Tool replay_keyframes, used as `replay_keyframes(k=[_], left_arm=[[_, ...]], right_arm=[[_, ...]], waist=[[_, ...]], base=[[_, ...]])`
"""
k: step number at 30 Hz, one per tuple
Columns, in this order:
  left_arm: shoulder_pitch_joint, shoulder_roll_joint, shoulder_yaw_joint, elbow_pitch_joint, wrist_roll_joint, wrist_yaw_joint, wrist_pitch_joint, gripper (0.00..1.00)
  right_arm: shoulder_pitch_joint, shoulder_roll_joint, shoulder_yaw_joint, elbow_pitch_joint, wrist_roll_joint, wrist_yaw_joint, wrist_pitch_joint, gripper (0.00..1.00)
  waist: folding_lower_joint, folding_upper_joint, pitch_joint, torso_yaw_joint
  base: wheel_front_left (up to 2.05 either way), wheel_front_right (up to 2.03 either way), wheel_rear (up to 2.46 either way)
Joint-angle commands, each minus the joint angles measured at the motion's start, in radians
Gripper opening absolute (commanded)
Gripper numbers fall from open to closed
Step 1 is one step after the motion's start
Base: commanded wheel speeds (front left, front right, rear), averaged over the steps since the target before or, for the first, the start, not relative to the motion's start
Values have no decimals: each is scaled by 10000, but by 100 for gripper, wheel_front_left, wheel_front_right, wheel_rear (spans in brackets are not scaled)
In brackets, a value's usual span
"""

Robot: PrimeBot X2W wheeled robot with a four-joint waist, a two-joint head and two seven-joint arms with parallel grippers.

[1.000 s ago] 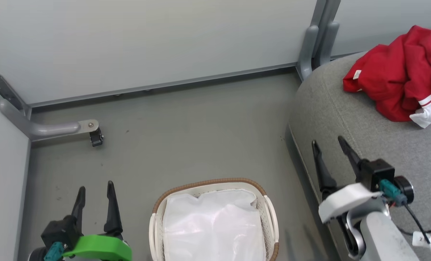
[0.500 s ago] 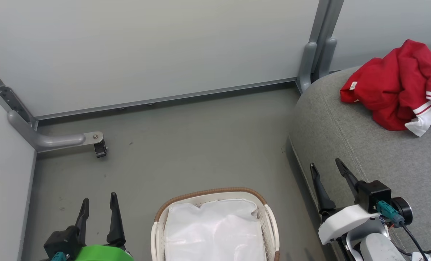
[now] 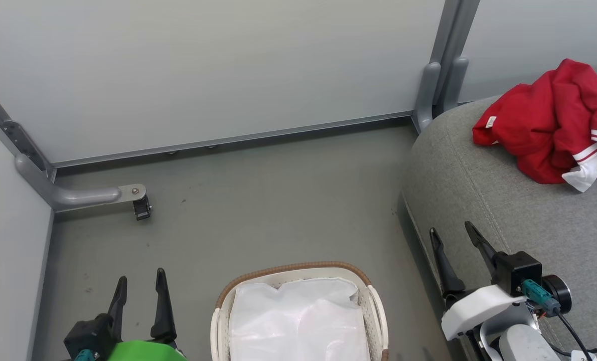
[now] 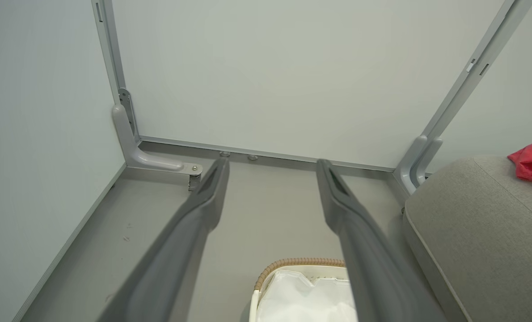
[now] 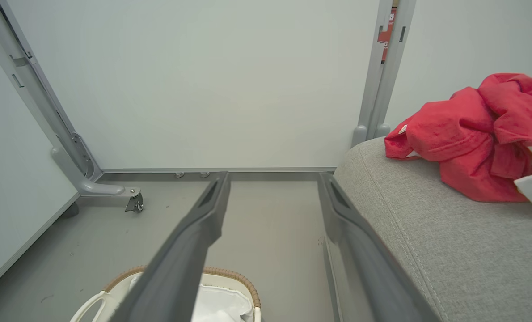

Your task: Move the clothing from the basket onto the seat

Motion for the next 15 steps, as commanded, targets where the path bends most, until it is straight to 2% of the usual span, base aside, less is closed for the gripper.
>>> replay_keyframes(k=[1, 2, 6, 15], left_arm=[[157, 5, 6, 47, -132, -43, -6, 100], [2, 0, -4, 40, -34, -14, 2, 0], [0, -19, -39, 387, -67, -13, 12, 0], [-202, -19, 172, 367, -1574, -108, 467, 0]], right_arm=[[115, -36, -8, 18, 43, -15, -5, 100], [4, 0, -3, 2, 11, 0, 0, 0], [160, 50, 8, 323, 31, 2, 18, 0], [184, 44, -239, 223, 1763, 1, 463, 0]], waist=[[1, 0, -2, 3], [1, 0, -2, 2], [1, 0, -3, 4], [1, 0, -13, 0]], base=[[0, 0, 0], [0, 0, 0], [0, 0, 0], [0, 0, 0]])
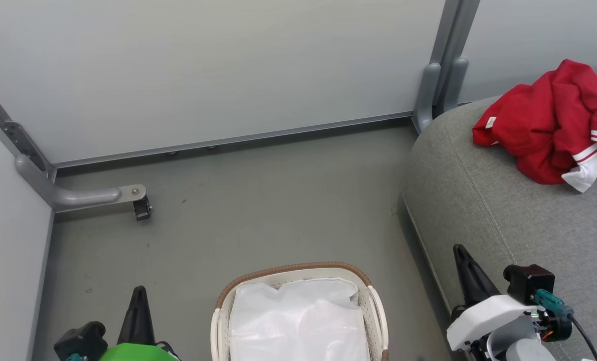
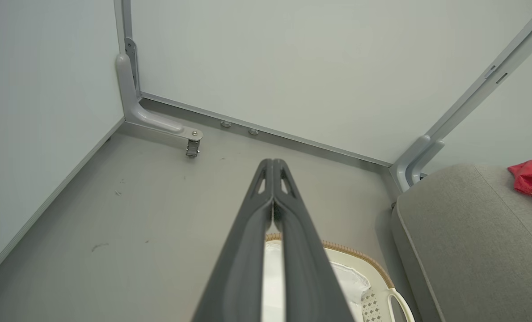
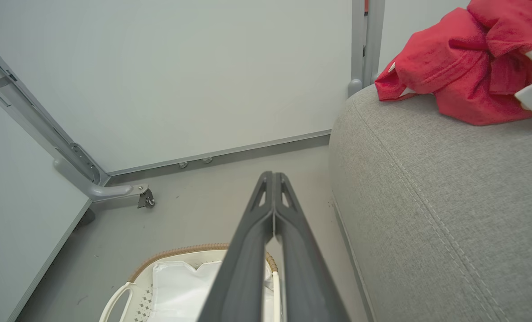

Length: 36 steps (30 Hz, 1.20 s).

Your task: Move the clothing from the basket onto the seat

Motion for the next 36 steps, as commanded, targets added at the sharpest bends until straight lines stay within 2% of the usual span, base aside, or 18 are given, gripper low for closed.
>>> replay_keyframes(k=[1, 17, 36], left_arm=[[-223, 21, 85, -193, -473, -98, 92, 0], [-522, 28, 394, -325, -2846, -244, 782, 0], [-806, 36, 709, -446, -5186, -389, 1473, 0]], right_arm=[[-146, -28, -102, -219, 526, -1, 107, 0], [-140, -45, -488, -447, 3243, -3, 802, 0], [-137, -64, -869, -663, 5923, -5, 1491, 0]], waist=[[1, 0, -2, -1], [1, 0, -20, -8], [1, 0, -41, -15]], base=[[0, 0, 0], [0, 0, 0], [0, 0, 0]])
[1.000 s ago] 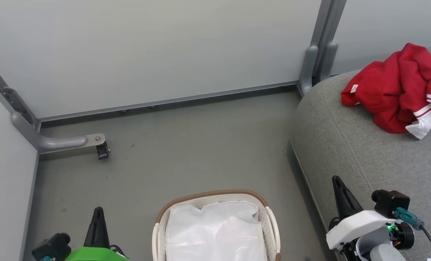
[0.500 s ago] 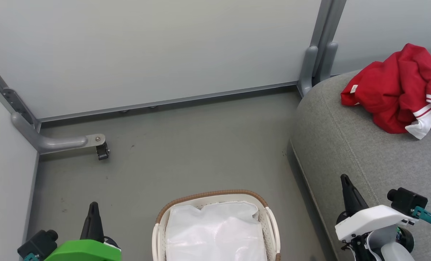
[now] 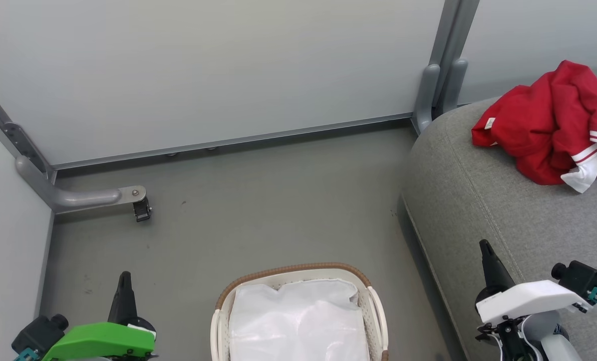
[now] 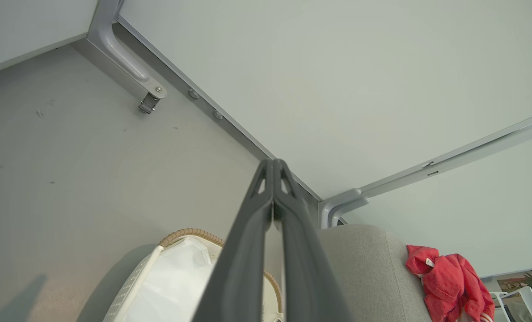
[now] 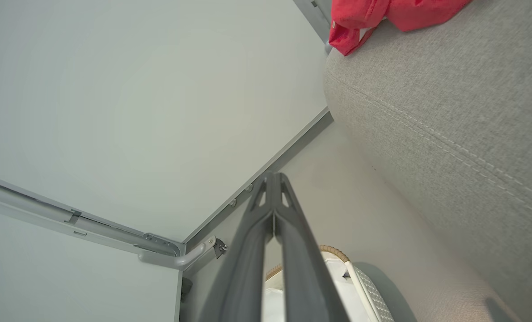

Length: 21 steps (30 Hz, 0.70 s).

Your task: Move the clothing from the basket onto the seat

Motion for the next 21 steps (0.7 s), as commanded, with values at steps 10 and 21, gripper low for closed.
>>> replay_keyframes(k=[10, 21], left_arm=[[-411, 38, 199, -200, -1262, -118, 369, 0], [-540, 43, 332, -248, -2313, -191, 683, 0]], right_arm=[[-133, -60, -231, -247, 1436, -5, 355, 0], [-131, -68, -401, -344, 2632, -6, 663, 0]], waist=[[0, 0, -11, -4], [0, 0, -23, -8]], base=[[0, 0, 0], [0, 0, 0]])
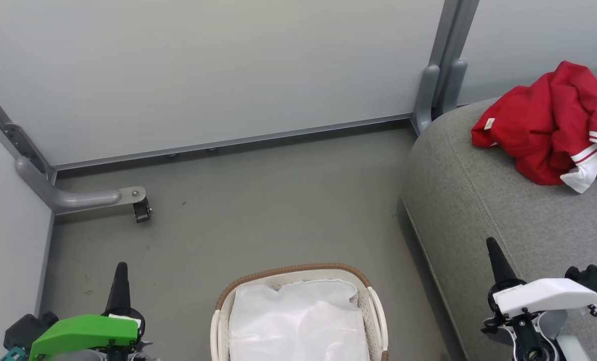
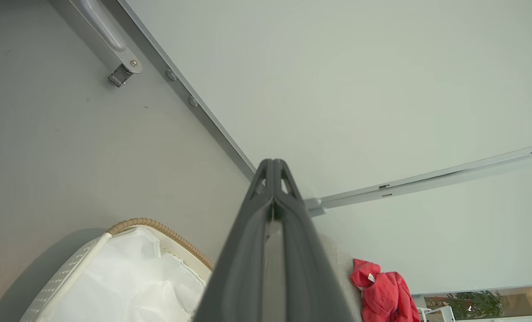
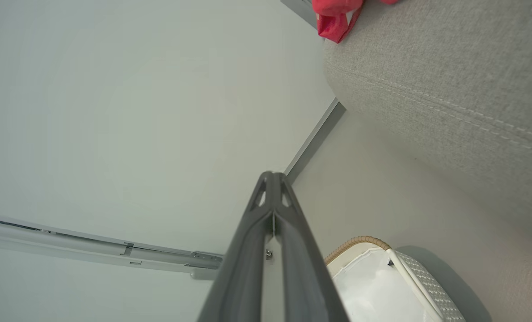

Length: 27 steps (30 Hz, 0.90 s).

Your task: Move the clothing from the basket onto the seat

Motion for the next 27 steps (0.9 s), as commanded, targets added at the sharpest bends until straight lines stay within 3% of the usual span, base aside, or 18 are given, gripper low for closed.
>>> replay_keyframes(k=[1, 27], left_arm=[[-301, 43, 56, -116, -243, -71, 90, 0], [-536, 53, 341, -212, -2374, -205, 704, 0]], right_arm=[[-127, -56, -65, -137, 281, -6, 70, 0], [-118, -72, -410, -321, 2707, -8, 705, 0]], waist=[[0, -1, -2, 0], [0, -1, -30, -11]], base=[[0, 0, 0], [0, 0, 0]])
